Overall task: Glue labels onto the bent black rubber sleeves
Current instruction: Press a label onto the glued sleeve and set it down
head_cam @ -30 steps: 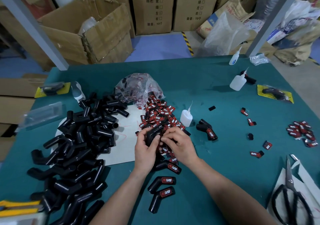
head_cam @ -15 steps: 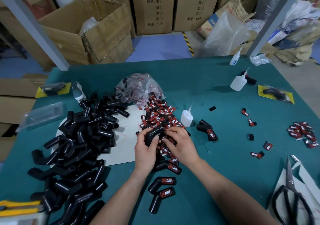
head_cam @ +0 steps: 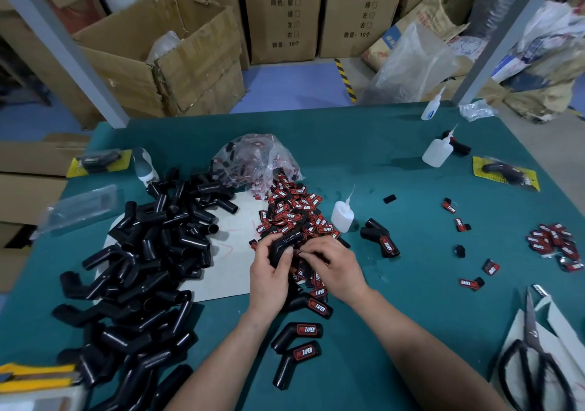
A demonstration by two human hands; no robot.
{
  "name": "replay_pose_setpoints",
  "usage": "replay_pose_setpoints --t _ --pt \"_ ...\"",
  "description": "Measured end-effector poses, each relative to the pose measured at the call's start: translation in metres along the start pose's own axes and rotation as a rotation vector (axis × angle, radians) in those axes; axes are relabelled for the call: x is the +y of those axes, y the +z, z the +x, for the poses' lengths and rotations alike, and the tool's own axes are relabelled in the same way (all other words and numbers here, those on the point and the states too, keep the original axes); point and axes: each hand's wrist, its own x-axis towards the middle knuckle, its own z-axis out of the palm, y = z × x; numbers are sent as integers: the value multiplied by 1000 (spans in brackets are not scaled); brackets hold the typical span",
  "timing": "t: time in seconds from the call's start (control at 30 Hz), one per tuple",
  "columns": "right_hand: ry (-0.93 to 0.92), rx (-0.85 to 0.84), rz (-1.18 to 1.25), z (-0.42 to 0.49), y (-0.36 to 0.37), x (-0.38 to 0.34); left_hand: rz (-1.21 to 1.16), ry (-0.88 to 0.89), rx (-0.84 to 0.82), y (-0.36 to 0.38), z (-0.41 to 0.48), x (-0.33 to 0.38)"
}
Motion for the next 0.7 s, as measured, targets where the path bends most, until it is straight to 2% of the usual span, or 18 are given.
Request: replay_pose_setpoints --t 0.07,0.13,0.23,0.37,0.57,0.7 --pt "286 67 283 1 -2 -7 -13 -7 5 1 -1 1" --pt "421 82 459 4 -3 -8 -47 -18 18 1 -2 0" --pt "435 82 550 8 -6 -6 -101 -39 24 2 -3 -1" --pt "407 109 553 9 -5 -8 -145 -12 31 2 -4 1" --pt "558 143 696 9 -6 -10 -124 5 32 1 -4 -2" --pt "548 149 679 10 -3 -8 -130 8 48 2 -5 -2"
